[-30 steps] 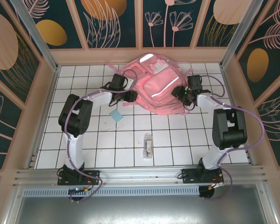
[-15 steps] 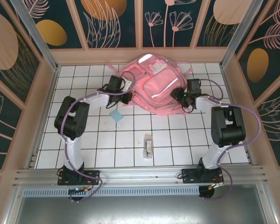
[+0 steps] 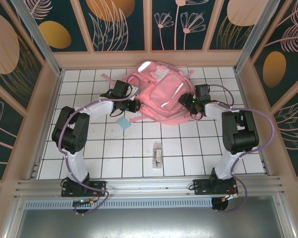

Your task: Pack the student bag

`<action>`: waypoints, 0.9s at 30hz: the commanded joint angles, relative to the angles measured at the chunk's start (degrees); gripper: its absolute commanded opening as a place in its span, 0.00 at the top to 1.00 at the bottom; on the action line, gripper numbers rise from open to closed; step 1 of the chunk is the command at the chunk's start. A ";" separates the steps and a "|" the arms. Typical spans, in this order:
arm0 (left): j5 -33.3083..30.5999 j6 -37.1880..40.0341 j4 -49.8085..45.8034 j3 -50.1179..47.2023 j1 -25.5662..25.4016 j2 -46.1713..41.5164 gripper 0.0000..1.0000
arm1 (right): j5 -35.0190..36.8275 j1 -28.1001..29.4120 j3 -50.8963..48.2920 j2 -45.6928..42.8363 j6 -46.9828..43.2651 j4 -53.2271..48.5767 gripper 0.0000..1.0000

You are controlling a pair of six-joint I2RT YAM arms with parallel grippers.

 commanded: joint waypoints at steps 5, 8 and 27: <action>0.74 -4.54 -1.95 1.12 -1.97 -1.92 0.47 | 0.69 1.28 2.12 1.48 -2.08 -5.31 0.42; 1.56 -5.32 -1.03 1.47 -1.96 -2.78 0.44 | 0.60 1.24 2.64 1.52 -2.37 -5.75 0.42; -1.53 -6.39 -6.04 8.02 -1.92 0.02 0.89 | -1.36 1.45 1.95 1.91 -2.37 -4.70 0.42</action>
